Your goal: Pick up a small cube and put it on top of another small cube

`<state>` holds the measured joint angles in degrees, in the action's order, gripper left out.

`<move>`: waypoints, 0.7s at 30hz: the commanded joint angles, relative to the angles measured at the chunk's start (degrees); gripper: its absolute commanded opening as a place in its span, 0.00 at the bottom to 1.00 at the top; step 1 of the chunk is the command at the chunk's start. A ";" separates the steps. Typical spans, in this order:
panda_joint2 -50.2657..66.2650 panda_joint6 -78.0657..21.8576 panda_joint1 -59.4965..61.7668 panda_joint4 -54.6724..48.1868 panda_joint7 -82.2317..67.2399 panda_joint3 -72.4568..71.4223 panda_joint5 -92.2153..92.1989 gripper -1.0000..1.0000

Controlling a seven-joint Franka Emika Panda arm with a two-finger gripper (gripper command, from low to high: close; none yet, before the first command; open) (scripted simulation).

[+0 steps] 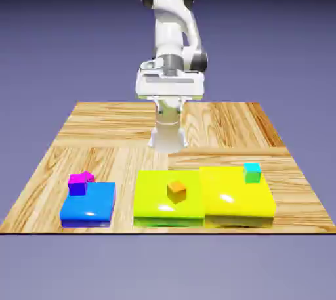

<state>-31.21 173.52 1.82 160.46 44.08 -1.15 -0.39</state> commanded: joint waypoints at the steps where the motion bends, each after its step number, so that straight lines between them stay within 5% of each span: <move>1: 1.21 -0.40 2.08 -0.47 1.26 -0.78 -0.40 0.50; 21: 25.33 -8.43 43.61 -9.90 26.33 -16.43 -8.48 0.50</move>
<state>-5.88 165.10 45.44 150.56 70.41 -17.58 -8.87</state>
